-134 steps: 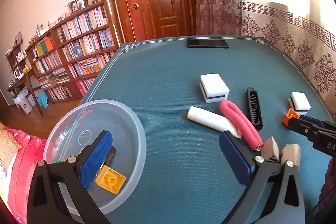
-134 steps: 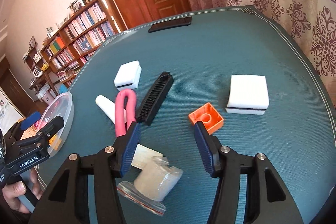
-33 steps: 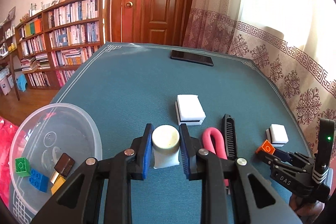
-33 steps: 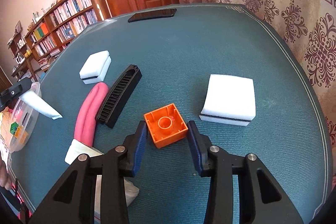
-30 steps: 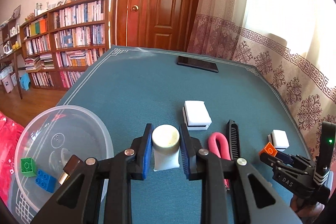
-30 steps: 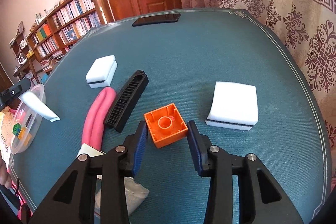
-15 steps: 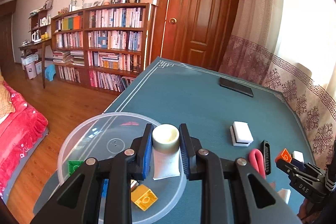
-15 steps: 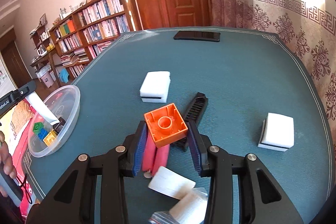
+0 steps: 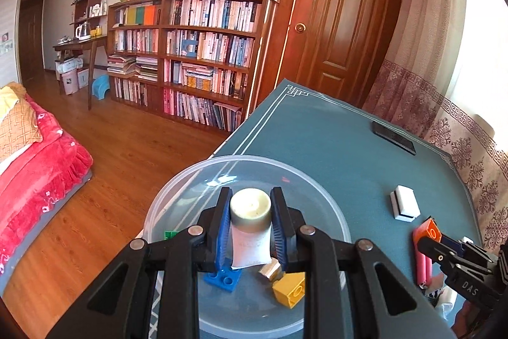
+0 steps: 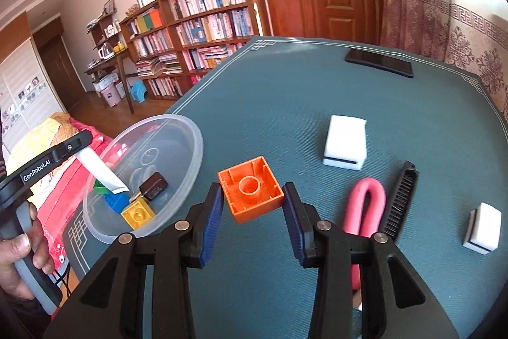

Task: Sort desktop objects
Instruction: 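Carry the tube and orange block over the clear bowl and open both tools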

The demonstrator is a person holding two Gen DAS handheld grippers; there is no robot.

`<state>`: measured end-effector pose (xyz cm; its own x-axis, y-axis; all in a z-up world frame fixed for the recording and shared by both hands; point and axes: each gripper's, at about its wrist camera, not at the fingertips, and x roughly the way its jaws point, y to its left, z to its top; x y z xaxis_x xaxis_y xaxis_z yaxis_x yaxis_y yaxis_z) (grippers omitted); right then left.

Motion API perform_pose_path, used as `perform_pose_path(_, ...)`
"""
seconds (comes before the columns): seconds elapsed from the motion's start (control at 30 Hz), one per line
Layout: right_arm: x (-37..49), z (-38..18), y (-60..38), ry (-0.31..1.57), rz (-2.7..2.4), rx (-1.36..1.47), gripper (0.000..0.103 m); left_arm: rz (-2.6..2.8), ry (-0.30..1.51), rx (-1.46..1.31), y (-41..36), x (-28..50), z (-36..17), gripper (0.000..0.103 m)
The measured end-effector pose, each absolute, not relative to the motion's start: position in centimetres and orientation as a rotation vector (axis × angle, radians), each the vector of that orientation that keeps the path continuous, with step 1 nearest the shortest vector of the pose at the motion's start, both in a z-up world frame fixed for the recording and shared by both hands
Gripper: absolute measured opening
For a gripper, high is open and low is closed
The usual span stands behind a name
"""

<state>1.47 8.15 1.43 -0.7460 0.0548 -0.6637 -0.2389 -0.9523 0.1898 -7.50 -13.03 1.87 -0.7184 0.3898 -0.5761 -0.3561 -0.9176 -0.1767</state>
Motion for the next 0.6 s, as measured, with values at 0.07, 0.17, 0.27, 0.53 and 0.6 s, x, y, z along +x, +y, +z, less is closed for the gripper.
perform_pose_path(0.07,0.4,1.6,7.0,0.388,2.799,-1.054,0.041,2.591,-0.080,-0.898,-13.7,-7.8,1.7,0.027)
perform_pose_path(0.17,-1.0,1.5,5.5,0.375,2.835,-1.080,0.041,2.593,-0.081,-0.898,-14.5,-8.0,1.6,0.027)
perform_pose_path(0.27,-2.2,1.1,4.3,0.370,2.854,-1.112,0.041,2.584,-0.089,-0.892,-14.8,-8.3,1.5,0.028)
perform_pose_path(0.53,-4.5,0.3,2.3,0.351,2.877,-1.166,0.041,2.558,-0.123,-0.919,-14.7,-10.0,0.5,0.029)
perform_pose_path(0.6,-5.0,0.3,1.9,0.346,2.883,-1.178,0.041,2.544,-0.118,-0.948,-14.4,-10.4,0.1,0.033)
